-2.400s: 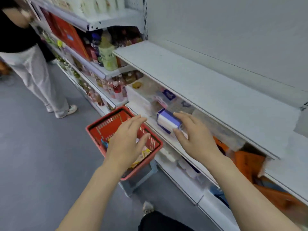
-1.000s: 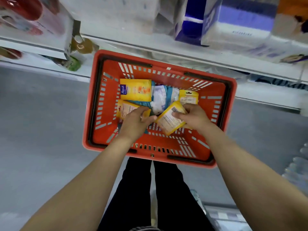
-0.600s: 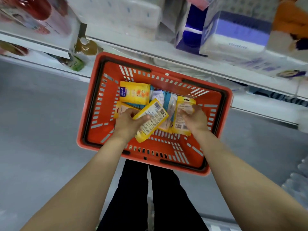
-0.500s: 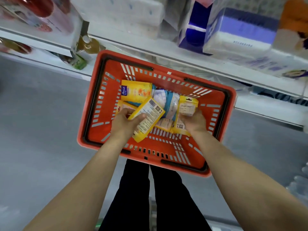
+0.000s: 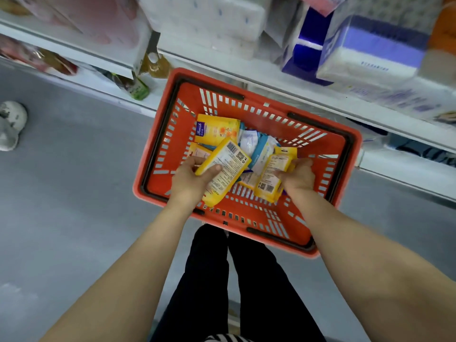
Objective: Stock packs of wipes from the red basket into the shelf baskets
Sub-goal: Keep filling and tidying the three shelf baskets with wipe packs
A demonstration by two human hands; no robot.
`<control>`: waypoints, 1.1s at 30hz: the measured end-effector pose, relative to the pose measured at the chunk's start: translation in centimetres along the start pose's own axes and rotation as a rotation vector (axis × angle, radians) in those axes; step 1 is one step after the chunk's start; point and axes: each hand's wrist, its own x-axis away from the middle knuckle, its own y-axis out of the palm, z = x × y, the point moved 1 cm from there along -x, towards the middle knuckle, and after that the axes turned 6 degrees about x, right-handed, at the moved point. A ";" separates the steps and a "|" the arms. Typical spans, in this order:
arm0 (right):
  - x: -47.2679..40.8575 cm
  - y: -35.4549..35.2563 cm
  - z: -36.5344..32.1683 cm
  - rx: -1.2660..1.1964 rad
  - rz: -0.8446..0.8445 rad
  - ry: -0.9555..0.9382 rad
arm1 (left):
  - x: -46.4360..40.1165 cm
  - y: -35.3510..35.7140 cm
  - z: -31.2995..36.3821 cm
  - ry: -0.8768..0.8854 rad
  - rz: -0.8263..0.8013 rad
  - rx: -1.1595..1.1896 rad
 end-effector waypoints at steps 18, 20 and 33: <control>16.8 -7.3 -10.5 -0.852 -0.046 -0.158 | 7.9 -2.0 11.3 0.516 -0.111 -0.007; 18.0 -8.2 -11.2 -0.898 -0.036 -0.225 | 8.8 -2.2 12.7 0.567 -0.148 -0.018; 20.6 -16.0 -11.0 -1.185 -0.175 -0.367 | 12.9 0.5 19.1 0.868 -0.357 -0.169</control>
